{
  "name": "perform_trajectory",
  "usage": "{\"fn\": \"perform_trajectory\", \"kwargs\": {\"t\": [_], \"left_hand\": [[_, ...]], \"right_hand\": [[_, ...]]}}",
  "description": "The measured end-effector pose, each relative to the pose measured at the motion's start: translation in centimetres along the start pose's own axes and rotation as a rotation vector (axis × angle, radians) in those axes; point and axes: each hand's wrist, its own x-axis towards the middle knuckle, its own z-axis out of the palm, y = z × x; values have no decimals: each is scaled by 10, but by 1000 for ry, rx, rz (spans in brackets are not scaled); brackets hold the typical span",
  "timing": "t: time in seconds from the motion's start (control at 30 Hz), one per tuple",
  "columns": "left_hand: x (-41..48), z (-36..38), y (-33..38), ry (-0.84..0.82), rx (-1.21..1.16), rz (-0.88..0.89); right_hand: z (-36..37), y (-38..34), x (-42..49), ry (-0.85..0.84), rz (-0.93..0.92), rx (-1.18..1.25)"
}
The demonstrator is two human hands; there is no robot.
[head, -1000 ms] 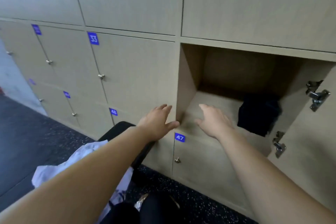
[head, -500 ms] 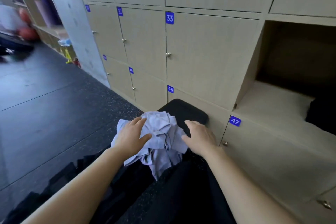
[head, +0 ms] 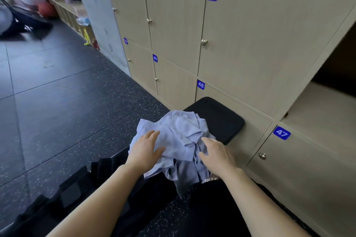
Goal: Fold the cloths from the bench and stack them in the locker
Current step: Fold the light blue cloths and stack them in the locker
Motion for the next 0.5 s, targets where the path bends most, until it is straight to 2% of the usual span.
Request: {"fn": "perform_trajectory", "kwargs": {"t": [0.23, 0.5], "left_hand": [[22, 9, -27, 76, -37, -41], [11, 18, -62, 188, -81, -142]], "right_hand": [[9, -8, 49, 85, -82, -4], [31, -47, 97, 62, -142, -68]]}}
